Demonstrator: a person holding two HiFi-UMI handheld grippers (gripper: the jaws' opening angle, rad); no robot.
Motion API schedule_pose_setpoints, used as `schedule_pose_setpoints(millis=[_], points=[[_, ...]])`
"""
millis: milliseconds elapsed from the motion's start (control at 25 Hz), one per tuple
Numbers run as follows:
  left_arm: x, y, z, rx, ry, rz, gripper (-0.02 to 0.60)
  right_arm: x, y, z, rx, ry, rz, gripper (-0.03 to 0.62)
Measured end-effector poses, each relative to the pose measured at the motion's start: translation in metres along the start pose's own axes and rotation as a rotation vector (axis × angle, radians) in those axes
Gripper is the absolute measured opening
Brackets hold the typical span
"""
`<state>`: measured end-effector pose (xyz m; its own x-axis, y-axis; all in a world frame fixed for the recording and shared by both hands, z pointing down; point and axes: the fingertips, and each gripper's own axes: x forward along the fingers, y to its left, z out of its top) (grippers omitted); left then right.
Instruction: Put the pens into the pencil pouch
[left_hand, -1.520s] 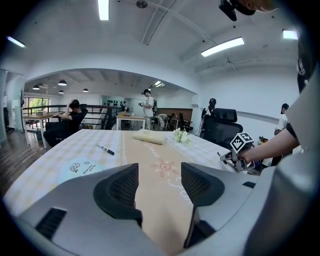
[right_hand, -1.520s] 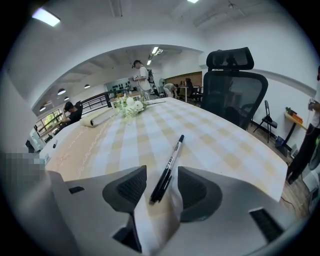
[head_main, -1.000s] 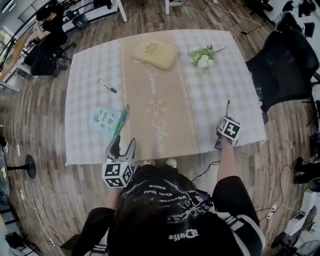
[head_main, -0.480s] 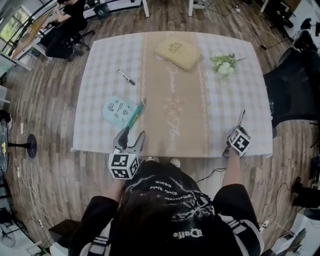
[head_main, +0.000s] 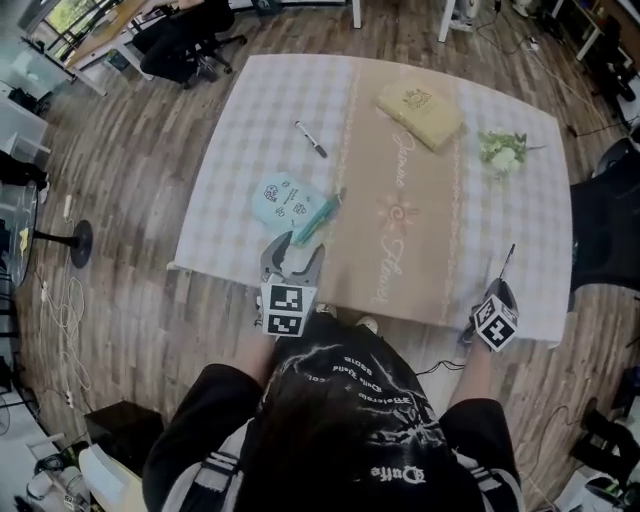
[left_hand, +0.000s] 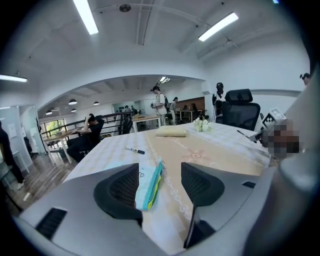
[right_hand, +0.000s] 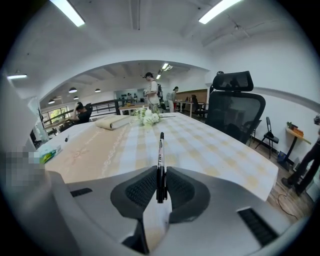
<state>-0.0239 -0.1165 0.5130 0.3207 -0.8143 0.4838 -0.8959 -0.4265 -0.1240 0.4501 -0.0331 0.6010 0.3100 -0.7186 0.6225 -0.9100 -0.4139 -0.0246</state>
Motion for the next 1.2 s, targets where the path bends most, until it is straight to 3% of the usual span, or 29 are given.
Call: schedule_pose_setpoints(millis=[200,400,560,800,920,1120,1200], points=[[0.010,0.016,-0.014,0.062,0.065,0.030,0.284,-0.019,0.045,0.003,-0.067,-0.030,0.109,0.066],[0.025,0.028,-0.031,0.100,0.150,0.006,0.284,-0.043,0.086,0.000,-0.190,-0.040,0.195,0.066],[0.036,0.027,-0.042,0.089,0.218,-0.063,0.284,-0.056,0.108,-0.004,-0.216,-0.041,0.235,0.066],[0.055,0.031,-0.064,0.191,0.322,-0.076,0.251,-0.070,0.123,-0.003,-0.212,-0.032,0.272,0.066],[0.061,0.039,-0.074,0.177,0.363,-0.068,0.192,-0.079,0.128,0.002,-0.209,-0.047,0.290,0.066],[0.067,0.038,-0.083,0.125,0.409,-0.098,0.162,-0.086,0.129,-0.001,-0.211,-0.039,0.297,0.066],[0.068,0.036,-0.084,0.108,0.411,-0.105,0.114,-0.087,0.129,-0.005,-0.214,-0.032,0.299,0.066]])
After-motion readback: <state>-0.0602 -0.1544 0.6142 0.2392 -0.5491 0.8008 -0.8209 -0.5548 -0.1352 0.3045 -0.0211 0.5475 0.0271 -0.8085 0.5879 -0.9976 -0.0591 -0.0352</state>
